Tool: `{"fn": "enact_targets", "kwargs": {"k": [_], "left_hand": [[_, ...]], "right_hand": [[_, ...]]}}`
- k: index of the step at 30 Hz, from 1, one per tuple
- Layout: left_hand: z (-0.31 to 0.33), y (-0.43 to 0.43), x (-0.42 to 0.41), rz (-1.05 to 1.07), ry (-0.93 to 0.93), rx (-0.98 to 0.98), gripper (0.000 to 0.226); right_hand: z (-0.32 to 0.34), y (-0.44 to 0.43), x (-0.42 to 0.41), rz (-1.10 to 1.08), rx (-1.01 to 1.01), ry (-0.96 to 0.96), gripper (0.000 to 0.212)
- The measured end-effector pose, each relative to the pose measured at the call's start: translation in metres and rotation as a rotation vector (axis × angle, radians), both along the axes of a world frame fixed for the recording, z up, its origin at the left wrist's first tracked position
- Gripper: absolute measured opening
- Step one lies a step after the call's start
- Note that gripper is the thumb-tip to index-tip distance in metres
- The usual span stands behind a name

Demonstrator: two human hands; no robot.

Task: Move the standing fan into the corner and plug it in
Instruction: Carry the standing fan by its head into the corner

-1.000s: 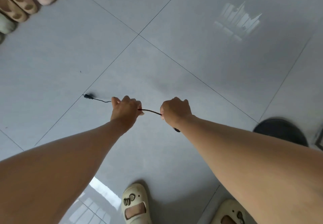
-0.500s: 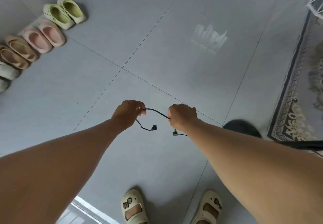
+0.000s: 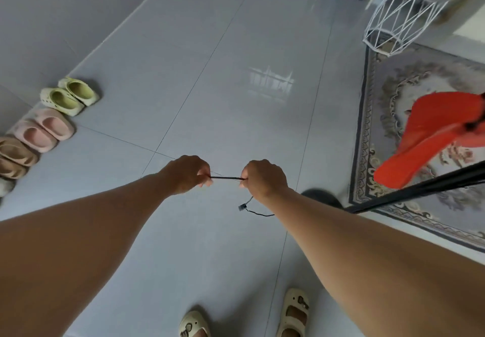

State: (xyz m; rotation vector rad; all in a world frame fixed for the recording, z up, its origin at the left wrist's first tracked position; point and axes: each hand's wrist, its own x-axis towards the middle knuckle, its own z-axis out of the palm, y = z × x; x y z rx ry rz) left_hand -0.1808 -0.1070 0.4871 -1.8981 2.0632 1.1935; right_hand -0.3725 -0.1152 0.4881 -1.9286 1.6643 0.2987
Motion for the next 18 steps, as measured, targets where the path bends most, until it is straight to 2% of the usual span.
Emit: {"fn": "enact_targets", "kwargs": {"k": [4, 7, 13, 18], "left_hand": [[0.048, -0.013, -0.012, -0.061, -0.057, 0.003, 0.016], [0.079, -0.018, -0.029, -0.044, -0.022, -0.018, 0.028], [0.141, -0.009, -0.095, -0.100, 0.045, -0.082, 0.034], [0.176, 0.006, -0.151, -0.187, 0.014, -0.075, 0.032]], "right_hand": [[0.049, 0.003, -0.034, -0.084, -0.031, 0.041, 0.021], [0.080, 0.006, -0.056, -0.133, -0.049, 0.068, 0.022], [0.130, 0.034, -0.115, -0.256, -0.001, 0.061, 0.014], [0.155, 0.066, -0.170, -0.343, 0.121, -0.032, 0.042]]}}
